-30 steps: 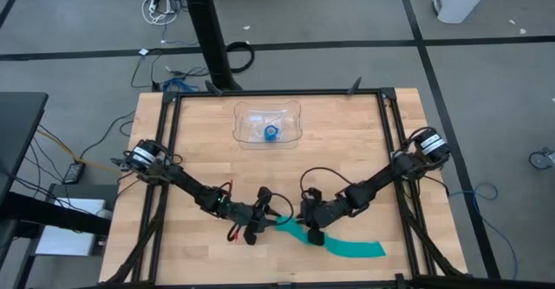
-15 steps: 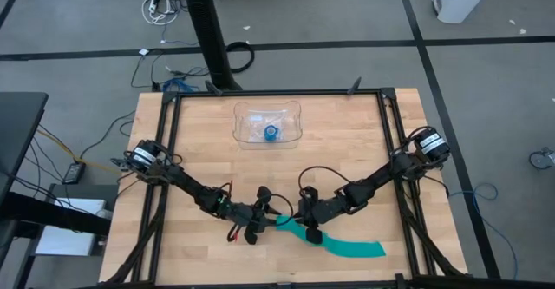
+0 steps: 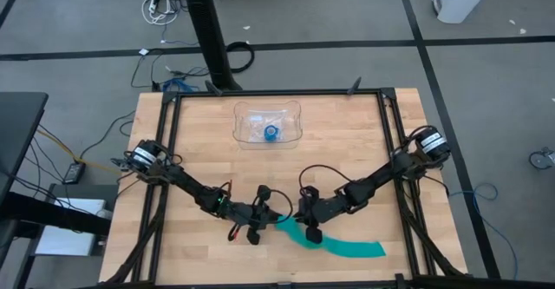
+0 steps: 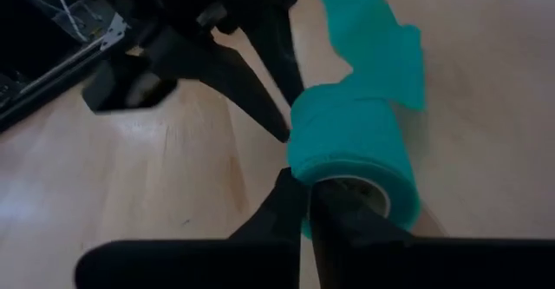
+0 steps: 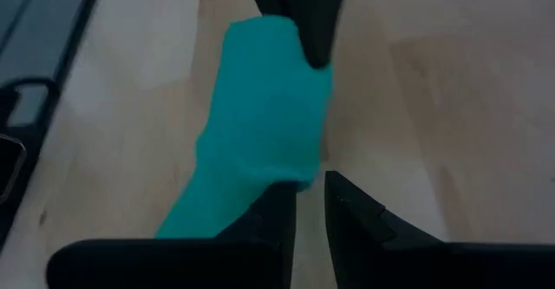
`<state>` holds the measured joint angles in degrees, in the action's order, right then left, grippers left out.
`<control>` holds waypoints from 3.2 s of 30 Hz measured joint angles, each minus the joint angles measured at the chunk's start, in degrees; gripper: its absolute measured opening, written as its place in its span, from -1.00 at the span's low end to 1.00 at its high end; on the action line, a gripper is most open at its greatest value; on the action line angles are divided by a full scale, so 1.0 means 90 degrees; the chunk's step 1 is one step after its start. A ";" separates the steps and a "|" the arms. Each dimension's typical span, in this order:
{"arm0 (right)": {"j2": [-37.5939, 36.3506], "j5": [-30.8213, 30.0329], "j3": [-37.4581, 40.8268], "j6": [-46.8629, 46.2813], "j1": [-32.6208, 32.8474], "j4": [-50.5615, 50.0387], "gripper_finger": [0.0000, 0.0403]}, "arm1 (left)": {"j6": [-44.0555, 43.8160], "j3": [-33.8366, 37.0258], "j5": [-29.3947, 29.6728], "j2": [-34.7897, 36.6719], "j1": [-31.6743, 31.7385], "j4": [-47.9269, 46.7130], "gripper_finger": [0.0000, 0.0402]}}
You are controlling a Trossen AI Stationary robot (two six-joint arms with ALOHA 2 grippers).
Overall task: Roll bandage
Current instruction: Roll the green bandage
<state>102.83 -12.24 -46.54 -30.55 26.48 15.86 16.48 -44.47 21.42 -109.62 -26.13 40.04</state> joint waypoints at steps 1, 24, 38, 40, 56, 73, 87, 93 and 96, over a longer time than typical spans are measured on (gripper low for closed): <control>-0.0094 -0.0042 0.0000 -0.0002 0.0000 -0.0157 -0.72 | -0.0078 0.0000 -0.0001 0.0000 0.0000 0.0013 -0.94; -0.2282 -0.2693 0.0000 0.1084 0.1344 -0.1854 -0.74 | -0.2618 0.0000 -0.1114 0.2463 0.0856 -0.1596 -0.91; -0.2703 -0.3124 -0.0005 0.2391 0.1334 -0.0927 -0.72 | -0.3686 0.0000 -0.1128 0.3687 0.1107 -0.2710 -0.91; -0.2703 -0.3071 -0.0008 0.2349 0.1333 -0.0744 -0.71 | -0.3567 0.0000 -0.1125 0.3699 0.1107 -0.2767 -0.91; -0.2665 -0.1133 -0.0010 0.1371 0.0249 -0.0133 -0.29 | -0.2818 0.0000 -0.1111 0.3697 0.1058 -0.2619 -0.91; -0.2911 -0.0506 -0.0007 0.1807 0.0002 0.0033 -0.99 | -0.1778 0.0000 -0.1205 0.3694 0.0939 -0.2826 -0.91; -0.4354 -0.0591 -0.0007 0.1785 -0.0905 -0.1603 -1.00 | 0.1452 0.0000 -0.0633 0.3694 -0.0016 -0.2857 -0.91; -0.4898 -0.0735 -0.0007 0.1758 -0.1461 -0.2355 -1.00 | 0.1674 0.0000 -0.0164 0.3694 -0.0393 -0.2696 -0.91; -0.4988 -0.0781 -0.0007 0.1689 -0.1744 -0.2544 -1.00 | 0.1674 0.0000 -0.0177 0.3694 -0.0512 -0.2489 -0.91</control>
<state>57.93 -19.27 -46.61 -15.34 10.78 -7.04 31.55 -44.47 19.82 -76.38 -30.73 17.64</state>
